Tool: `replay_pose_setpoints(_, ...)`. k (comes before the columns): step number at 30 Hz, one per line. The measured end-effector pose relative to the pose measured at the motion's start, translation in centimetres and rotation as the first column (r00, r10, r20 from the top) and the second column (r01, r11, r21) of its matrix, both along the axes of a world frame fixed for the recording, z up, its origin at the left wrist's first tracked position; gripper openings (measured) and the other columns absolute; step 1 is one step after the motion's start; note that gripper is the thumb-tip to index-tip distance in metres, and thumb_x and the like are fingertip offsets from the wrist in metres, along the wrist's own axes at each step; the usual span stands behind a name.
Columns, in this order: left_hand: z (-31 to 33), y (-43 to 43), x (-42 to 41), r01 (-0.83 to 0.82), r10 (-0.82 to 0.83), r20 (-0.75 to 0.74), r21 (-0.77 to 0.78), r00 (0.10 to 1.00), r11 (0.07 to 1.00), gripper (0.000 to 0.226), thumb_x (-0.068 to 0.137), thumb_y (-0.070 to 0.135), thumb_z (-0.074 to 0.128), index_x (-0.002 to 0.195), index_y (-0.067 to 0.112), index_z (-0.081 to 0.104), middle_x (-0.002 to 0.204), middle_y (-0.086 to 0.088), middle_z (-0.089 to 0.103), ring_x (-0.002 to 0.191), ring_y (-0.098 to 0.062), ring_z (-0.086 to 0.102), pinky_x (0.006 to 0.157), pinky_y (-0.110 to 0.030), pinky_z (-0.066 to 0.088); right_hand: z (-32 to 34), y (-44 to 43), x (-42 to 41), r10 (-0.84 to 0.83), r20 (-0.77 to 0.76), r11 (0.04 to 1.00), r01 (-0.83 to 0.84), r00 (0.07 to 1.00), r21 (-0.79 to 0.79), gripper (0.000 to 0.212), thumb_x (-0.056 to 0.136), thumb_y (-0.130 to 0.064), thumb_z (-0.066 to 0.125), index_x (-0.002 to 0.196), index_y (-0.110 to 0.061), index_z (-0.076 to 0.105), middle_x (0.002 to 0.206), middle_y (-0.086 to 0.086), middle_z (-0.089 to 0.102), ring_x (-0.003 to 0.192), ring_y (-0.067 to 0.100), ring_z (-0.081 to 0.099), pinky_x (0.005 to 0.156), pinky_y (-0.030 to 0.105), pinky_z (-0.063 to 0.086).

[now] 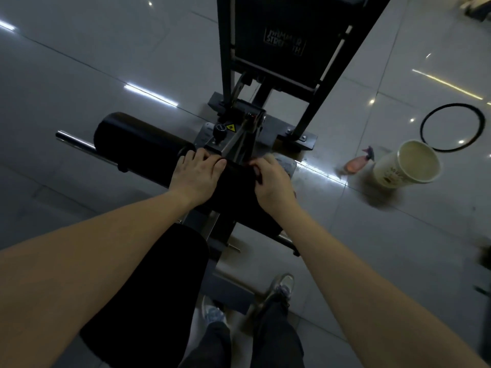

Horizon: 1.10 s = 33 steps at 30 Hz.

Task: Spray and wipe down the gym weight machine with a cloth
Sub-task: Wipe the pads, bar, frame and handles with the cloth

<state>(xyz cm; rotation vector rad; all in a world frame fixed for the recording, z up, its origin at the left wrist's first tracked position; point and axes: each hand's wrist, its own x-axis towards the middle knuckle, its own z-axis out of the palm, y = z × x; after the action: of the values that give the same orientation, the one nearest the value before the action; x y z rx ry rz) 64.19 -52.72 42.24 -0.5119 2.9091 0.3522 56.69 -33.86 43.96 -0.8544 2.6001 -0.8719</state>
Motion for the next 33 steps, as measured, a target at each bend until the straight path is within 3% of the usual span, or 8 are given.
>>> replay_pose_setpoints(4,0.4,0.0,-0.1,-0.005,0.004,0.005,0.048,1.0,0.999,0.054,0.108,0.049,0.019,0.137,0.023,0.056,0.128,-0.012,0.052,0.115,-0.034,0.046,0.103,-0.048,0.033,0.3,6.4,0.6,-0.058,-0.145,0.994,0.07,0.988,0.078,0.021,0.091,-0.001,0.055,0.11,-0.005,0.065,0.109,0.011,0.057,0.096,0.033,0.057,0.078,0.041,0.05)
replay_pose_setpoints(8,0.4,-0.1,-0.2,-0.017,0.016,0.039,0.045,0.999,0.999,0.056,0.107,0.051,0.017,0.137,0.023,0.055,0.131,-0.012,0.051,0.118,-0.034,0.045,0.104,-0.048,0.033,1.3,8.5,-1.6,-0.306,0.07,0.882,0.255,0.949,0.396,0.016,0.095,-0.015,0.052,0.099,-0.004,0.063,0.108,0.016,0.061,0.089,0.033,0.058,0.071,0.032,0.04)
replay_pose_setpoints(12,0.8,0.2,0.2,-0.077,0.07,0.044,0.162,0.997,0.984,0.054,0.108,0.051,0.025,0.142,0.022,0.054,0.139,-0.009,0.051,0.126,-0.033,0.043,0.108,-0.049,0.03,2.3,8.3,0.5,-0.311,0.29,0.935,0.237,0.905,0.262,0.067,0.084,-0.075,0.051,0.119,-0.018,0.061,0.121,0.011,0.057,0.098,0.023,0.061,0.082,0.036,0.052)
replay_pose_setpoints(14,1.3,0.3,1.6,-0.03,0.04,-0.044,0.206,0.998,0.978,0.049,0.108,0.043,0.032,0.147,0.018,0.049,0.141,-0.008,0.052,0.127,-0.031,0.046,0.106,-0.048,0.032,2.1,8.0,2.5,-0.21,0.309,0.929,0.091,0.928,0.358,0.103,0.071,-0.081,0.065,0.15,-0.023,0.032,0.144,0.006,0.034,0.122,0.028,0.051,0.101,0.045,0.05)
replay_pose_setpoints(17,1.7,-0.2,5.6,0.129,-0.093,-0.219,0.154,0.971,0.98,0.058,0.093,0.033,0.041,0.148,0.014,0.045,0.142,-0.005,0.05,0.126,-0.027,0.048,0.104,-0.043,0.038,1.4,8.0,3.0,-0.132,0.222,0.895,0.02,0.966,0.445,0.128,0.061,-0.077,0.078,0.157,-0.031,0.007,0.152,0.002,0.019,0.133,0.033,0.044,0.102,0.049,0.051)
replay_pose_setpoints(23,1.0,-2.3,7.4,0.366,-0.371,-0.021,-0.118,0.929,0.923,0.111,0.08,0.067,0.066,0.163,0.014,0.014,0.168,-0.006,0.02,0.154,-0.024,0.019,0.124,-0.045,0.021,0.8,8.1,1.0,-0.073,0.249,0.935,-0.021,0.966,0.355,0.12,0.053,-0.075,0.083,0.15,-0.03,0.03,0.14,-0.006,0.04,0.12,0.021,0.052,0.098,0.039,0.051)
replay_pose_setpoints(30,1.7,-1.2,2.2,0.352,-0.328,0.173,-0.134,0.929,0.927,0.136,0.067,0.091,0.057,0.162,0.013,-0.001,0.171,-0.005,0.004,0.157,-0.023,-0.004,0.128,-0.046,0.002,-0.2,8.1,-4.5,-0.153,0.636,0.956,-0.051,0.756,0.29,0.078,0.046,-0.066,0.094,0.105,-0.022,0.07,0.101,0.001,0.074,0.098,0.019,0.07,0.096,0.04,0.056)
replay_pose_setpoints(33,1.5,-1.9,0.8,0.416,-0.377,0.282,-0.094,0.882,0.904,0.142,0.063,0.098,0.05,0.16,0.01,-0.006,0.17,-0.008,0.006,0.157,-0.025,-0.004,0.127,-0.05,0.002,-0.3,8.0,-5.7,-0.173,0.704,0.944,-0.087,0.689,0.318,0.081,0.044,-0.069,0.094,0.108,-0.024,0.071,0.106,0.001,0.075,0.101,0.021,0.071,0.1,0.043,0.054)
